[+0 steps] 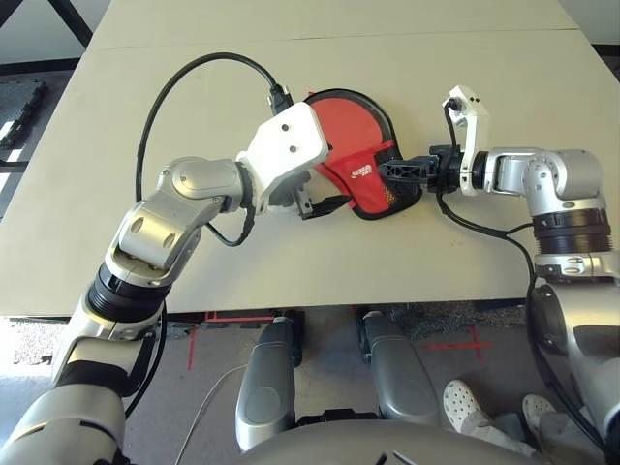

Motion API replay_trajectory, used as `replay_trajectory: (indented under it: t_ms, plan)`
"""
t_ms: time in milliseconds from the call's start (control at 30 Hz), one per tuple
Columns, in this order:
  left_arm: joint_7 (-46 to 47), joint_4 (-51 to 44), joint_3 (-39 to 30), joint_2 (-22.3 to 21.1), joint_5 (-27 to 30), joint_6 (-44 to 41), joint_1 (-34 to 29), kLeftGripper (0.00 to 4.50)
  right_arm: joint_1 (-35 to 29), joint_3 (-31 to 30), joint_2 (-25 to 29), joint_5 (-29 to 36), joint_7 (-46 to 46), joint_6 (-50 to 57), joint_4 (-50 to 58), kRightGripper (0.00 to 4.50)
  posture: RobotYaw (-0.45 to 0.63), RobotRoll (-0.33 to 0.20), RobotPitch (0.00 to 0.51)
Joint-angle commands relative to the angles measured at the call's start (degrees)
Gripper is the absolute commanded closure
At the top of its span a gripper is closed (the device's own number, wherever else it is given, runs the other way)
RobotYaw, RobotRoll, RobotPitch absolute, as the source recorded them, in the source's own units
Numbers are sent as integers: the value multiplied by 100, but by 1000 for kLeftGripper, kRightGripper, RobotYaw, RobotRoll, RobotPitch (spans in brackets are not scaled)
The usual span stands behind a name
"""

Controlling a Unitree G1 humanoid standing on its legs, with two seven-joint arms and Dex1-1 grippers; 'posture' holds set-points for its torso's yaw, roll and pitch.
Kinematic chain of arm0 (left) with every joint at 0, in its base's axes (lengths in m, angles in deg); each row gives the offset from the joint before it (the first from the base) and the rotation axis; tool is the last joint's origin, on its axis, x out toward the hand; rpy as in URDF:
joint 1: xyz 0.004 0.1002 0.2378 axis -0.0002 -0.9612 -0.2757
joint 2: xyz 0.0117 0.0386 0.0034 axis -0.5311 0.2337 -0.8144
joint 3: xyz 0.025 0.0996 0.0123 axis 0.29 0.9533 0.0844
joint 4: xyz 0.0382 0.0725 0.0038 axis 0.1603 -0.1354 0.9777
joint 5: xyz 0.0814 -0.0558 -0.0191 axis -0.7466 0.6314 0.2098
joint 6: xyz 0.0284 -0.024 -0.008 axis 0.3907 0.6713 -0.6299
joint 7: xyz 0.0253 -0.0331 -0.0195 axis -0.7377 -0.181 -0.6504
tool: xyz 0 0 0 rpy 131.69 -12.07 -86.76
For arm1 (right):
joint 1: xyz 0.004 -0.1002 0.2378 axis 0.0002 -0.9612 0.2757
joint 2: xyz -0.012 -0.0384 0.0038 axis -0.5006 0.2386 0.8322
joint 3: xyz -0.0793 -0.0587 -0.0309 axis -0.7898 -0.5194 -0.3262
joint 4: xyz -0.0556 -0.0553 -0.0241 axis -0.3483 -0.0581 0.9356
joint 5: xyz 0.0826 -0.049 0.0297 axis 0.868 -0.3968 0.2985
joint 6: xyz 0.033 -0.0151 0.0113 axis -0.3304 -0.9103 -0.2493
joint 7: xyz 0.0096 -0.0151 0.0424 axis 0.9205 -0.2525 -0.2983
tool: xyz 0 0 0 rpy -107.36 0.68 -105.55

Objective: Store the ping-pong paddle in its case and zip it.

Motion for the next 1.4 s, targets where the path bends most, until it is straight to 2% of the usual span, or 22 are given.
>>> replay_trajectory:
  t_ms: [33, 67, 433, 1033, 1200, 1400]
  plan:
    - [-14, 8, 25, 17, 9, -29, -45, 0, -145, -296, -118, 23, -59, 528, -143, 440, 121, 0, 250]
    - [-17, 17, 28, 17, 4, -23, -47, 0, -138, -298, -106, 31, -72, 610, -153, 678, 121, 0, 250]
    - [-27, 109, 76, 57, -44, 22, -70, 0, -167, -312, 273, 26, -109, 1176, -200, 4465, 109, 0, 259]
    - [-73, 335, 200, 174, -164, 197, -98, 0, -650, -72, 1235, 546, -14, 1900, 710, 4465, 68, 0, 273]
    - [-81, 383, 216, 185, -165, 241, -91, 0, -978, 132, 1762, 874, 96, 2199, 1225, 4465, 59, 0, 278]
    - [-117, 438, 233, 171, -179, 319, -109, 0, -1366, 424, 2119, 1185, 148, 2476, 1728, 4465, 42, 0, 278]
